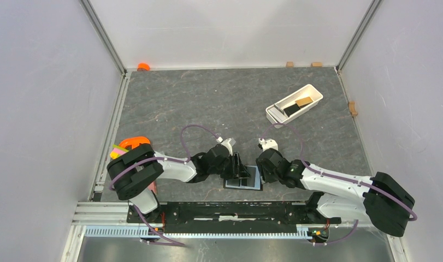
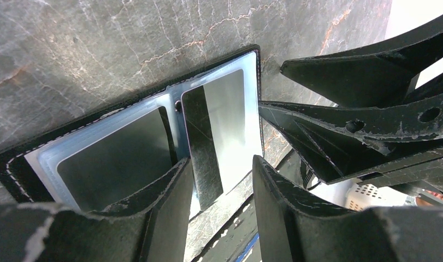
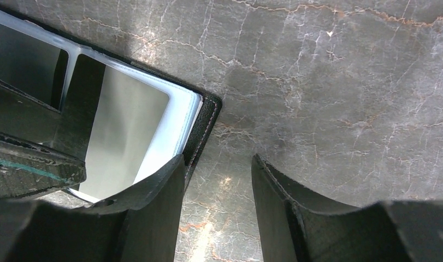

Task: Put the credit cards into the card holder
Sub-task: Insert the credit card into the card holder.

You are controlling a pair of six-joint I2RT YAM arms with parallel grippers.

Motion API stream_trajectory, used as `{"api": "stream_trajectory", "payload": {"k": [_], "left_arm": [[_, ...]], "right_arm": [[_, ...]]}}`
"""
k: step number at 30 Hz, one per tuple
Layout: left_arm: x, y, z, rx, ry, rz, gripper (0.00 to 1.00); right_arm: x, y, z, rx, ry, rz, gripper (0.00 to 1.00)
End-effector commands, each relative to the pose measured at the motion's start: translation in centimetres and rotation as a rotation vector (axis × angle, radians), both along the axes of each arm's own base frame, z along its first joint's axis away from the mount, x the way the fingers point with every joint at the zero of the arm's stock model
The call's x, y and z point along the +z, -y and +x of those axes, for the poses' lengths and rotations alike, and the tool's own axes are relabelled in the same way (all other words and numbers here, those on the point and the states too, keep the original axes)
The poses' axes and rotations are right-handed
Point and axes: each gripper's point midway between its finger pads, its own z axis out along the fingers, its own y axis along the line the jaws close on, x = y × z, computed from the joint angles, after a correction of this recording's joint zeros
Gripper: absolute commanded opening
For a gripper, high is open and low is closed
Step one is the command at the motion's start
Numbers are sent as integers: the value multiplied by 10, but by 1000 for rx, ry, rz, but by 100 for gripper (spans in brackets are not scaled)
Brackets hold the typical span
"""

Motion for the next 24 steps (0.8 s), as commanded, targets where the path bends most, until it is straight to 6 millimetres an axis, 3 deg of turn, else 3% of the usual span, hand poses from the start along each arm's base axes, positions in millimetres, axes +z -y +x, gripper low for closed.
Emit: {"api": "stream_trajectory", "payload": {"k": [1,24], "left_arm": [[-7,5,-10,-12,-30,27,51],[8,26,-18,-67,41,143,52]], "right_arm": [[-11,-2,-6,3,-36,14,53],[-14,-1,-9,1,-37,29,53]]}}
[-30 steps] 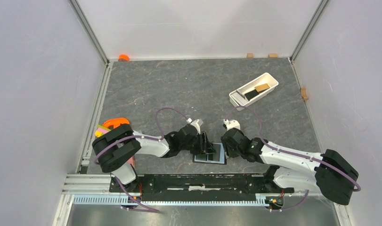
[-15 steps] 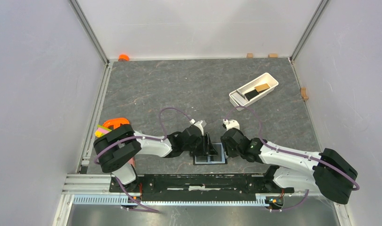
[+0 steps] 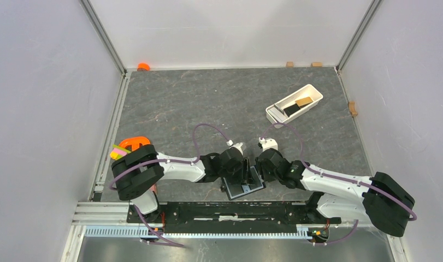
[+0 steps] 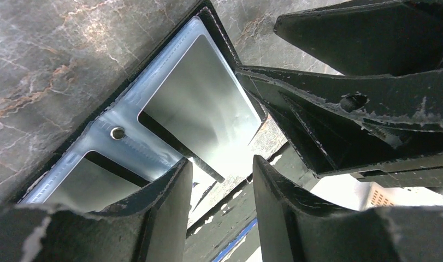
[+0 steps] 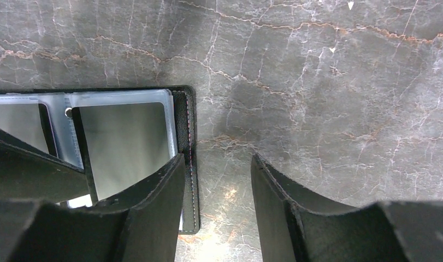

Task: Put the credit cards into the card holder
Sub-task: Insert the credit card into the card holder.

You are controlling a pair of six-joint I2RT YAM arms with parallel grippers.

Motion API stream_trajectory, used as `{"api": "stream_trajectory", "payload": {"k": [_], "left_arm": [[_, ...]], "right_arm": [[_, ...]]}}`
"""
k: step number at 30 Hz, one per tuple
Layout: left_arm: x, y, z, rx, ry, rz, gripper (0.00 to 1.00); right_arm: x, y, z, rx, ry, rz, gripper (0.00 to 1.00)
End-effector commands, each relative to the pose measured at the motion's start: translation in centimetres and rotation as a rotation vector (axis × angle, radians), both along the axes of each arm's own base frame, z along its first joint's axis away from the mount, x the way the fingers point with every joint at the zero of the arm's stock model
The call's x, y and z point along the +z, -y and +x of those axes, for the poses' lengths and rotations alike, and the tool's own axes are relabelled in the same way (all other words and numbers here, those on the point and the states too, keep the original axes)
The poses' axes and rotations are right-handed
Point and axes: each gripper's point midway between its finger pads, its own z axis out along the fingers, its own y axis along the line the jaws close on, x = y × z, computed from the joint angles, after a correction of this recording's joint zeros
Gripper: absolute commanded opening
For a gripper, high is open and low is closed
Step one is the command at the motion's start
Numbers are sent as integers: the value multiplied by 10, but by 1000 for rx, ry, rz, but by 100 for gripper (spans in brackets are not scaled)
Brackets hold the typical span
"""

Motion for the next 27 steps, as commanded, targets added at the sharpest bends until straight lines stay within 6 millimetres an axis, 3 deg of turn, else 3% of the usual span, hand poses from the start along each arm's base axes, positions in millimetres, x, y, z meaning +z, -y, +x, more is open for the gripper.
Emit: {"api": "stream_trajectory", "payload": {"k": [1,8,12,15,20,23,27], "left_arm": [[8,6,9,1,66,5,52],[42,-18,12,28,149,3,61],[53,-51,15,87,188,76,66],[44,-76,13,126,185,146,68],[24,-103,6,183,140,197,71],[16,-109,3,200,119,207,75],[7,-102,-2,192,80,174,74]], "right_arm": [[-13,6,-13,1,-58,-8,53],[11,10,4,-2,5,-26,54],[35,-3,11,57,54,54,58],[46,-15,10,107,60,130,59],[44,-31,-2,178,20,260,53],[37,-36,-11,204,-24,318,50],[26,-36,-17,214,-61,334,48]]}}
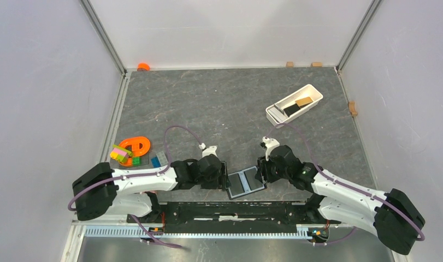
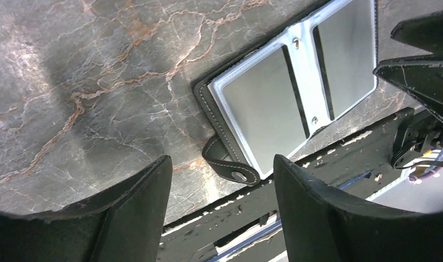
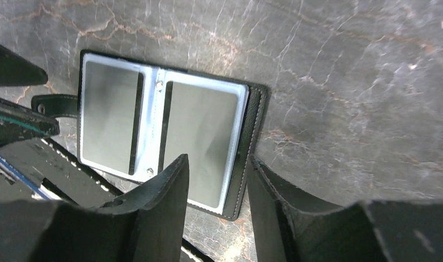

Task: Put the credit cards into the card holder
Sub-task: Insert the credit card into the card holder.

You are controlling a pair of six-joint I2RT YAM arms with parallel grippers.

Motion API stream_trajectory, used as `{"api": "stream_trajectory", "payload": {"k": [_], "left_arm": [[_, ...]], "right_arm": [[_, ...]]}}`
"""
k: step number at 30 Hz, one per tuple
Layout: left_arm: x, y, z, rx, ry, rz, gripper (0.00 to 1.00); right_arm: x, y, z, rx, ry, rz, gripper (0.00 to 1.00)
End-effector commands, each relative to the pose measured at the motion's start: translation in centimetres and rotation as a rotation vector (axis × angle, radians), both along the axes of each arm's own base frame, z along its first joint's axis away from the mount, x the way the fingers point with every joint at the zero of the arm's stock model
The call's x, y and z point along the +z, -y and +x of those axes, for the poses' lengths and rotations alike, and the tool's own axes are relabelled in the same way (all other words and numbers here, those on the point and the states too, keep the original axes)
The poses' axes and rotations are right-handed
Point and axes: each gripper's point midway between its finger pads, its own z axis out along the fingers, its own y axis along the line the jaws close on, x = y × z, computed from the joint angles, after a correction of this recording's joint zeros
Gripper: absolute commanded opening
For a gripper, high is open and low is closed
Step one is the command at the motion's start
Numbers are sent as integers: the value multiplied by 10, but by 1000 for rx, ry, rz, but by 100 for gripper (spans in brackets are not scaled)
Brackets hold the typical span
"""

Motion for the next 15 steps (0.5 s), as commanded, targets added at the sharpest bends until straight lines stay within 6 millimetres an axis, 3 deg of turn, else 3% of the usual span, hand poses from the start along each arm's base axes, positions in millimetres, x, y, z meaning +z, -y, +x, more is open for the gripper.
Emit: {"api": "stream_trajectory", "payload": {"k": [1,7,15], "left_arm": [[0,9,3,39,-16,-55,72],[-11,4,1,41,-31,-21,61],[-14,1,1,48,-30,-2,34]], "right_arm": [[-2,-13,-7,58,-28,76,47],[-15,-9,-13,52,-60,65,44],[-8,-14,-15,58,-65,102,42]]}}
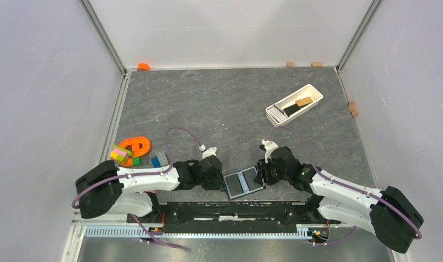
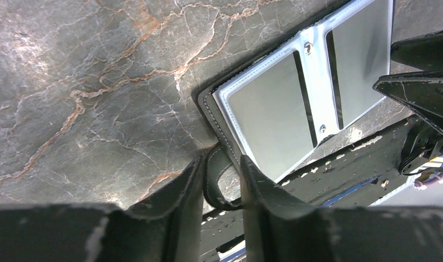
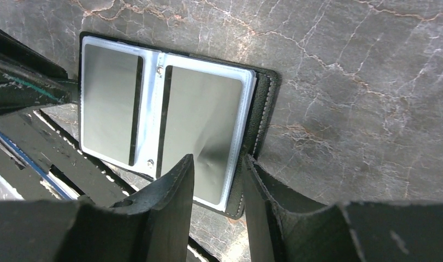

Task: Put the credit cards into the card holder
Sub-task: Turn over the card slot in the card holder.

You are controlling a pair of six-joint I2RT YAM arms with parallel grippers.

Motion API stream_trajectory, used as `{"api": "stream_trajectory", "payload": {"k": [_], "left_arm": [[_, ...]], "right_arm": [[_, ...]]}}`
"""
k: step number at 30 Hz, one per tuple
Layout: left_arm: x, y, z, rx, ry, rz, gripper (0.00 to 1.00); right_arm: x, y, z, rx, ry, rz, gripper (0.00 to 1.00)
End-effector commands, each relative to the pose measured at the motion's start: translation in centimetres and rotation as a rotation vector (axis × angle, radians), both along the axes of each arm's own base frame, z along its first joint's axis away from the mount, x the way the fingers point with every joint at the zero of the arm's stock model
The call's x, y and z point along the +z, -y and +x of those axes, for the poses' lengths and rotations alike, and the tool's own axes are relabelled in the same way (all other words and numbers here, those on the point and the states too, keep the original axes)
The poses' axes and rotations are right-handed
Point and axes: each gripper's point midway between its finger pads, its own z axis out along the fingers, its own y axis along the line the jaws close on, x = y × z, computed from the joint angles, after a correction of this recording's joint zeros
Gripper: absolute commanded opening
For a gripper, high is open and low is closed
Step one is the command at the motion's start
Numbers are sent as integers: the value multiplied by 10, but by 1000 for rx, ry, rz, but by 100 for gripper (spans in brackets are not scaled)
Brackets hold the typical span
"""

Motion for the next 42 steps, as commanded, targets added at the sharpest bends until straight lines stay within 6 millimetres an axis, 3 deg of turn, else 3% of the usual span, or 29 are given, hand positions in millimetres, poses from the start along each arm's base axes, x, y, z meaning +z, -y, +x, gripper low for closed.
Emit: {"api": "stream_trajectory", "payload": {"k": [1,4,10,30,35,42], "left_arm": [[-1,2,6,30,11,-7,31],[-3,-1,6,32,11,11,21],[-3,-1,7,32,16,15,14],[-5,10,12,20,20,2,12],[-6,15,14,17,18,-11,12],[-8,15,16,18,16,-10,12]], "right_arm": [[9,-9,0,9,5,57,42],[11,-10,0,10,6,66,41],[15,-12,0,11,8,79,39],[40,-30,-5,88,32,173,34],[49,-44,-11,146,45,211,36],[46,-50,-15,165,41,195,39]]}}
